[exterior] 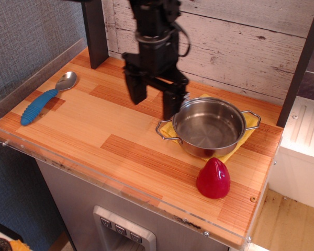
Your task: Place the silver pot on the bottom left hand corner of the table just to the right of the spoon.
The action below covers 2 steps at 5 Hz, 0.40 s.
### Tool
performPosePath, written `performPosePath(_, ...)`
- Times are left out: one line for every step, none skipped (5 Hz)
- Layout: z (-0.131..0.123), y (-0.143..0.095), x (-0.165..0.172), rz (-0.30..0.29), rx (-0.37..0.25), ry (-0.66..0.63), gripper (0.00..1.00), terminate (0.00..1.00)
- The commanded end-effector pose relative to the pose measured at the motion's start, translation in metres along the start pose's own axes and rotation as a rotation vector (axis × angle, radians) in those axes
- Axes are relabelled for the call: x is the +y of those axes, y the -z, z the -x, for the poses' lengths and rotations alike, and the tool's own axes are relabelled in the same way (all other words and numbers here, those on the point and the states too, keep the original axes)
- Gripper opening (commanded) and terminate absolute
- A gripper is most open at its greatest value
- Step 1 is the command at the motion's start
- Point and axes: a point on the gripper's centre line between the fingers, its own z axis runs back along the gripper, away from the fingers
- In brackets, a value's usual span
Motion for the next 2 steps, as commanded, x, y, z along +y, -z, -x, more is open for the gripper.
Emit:
performPosePath(-0.039, 0.01, -0.021, -0.012, -0.046, 0.022, 1.0, 0.0)
performPosePath(-0.045, 0.026, -0.017, -0.01, -0.013, 0.016, 1.0, 0.0)
